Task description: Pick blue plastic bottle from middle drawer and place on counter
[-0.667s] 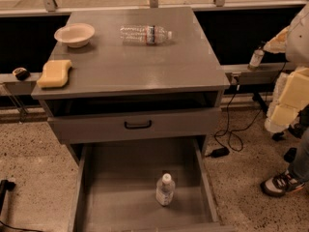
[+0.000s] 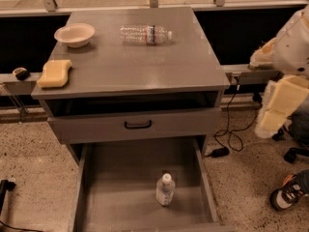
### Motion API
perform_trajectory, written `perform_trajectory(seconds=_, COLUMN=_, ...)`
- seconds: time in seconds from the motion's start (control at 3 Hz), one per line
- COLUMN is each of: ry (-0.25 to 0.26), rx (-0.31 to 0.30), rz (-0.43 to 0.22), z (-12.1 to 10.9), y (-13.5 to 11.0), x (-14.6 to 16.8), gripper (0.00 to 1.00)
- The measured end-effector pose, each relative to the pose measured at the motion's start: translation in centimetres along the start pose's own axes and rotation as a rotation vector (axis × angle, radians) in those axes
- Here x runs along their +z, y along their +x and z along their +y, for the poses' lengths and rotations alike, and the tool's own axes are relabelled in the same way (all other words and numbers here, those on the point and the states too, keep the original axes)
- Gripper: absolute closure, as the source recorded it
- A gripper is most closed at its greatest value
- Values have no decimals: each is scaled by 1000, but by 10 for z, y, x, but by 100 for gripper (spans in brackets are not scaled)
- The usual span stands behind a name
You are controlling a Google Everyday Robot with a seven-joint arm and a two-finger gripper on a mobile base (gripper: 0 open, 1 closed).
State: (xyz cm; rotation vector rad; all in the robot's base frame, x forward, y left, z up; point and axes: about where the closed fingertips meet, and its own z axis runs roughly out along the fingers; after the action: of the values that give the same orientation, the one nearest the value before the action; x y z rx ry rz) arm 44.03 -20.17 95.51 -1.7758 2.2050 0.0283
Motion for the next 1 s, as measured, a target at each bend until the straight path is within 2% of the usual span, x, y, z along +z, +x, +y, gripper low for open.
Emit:
perform_trajectory(seconds=0.33, ry=-162, rx=33, rz=-154, z=28, y=-11, x=72, gripper=0)
perform_trajectory(seconds=0.67, ry=-249, rx=46, rz=-344, z=66, y=-18, x=141, gripper=0)
perform_trajectory(seconds=1.0, ry=-260, rx=18, rz=-385, z=79, y=-20, x=158, gripper=0)
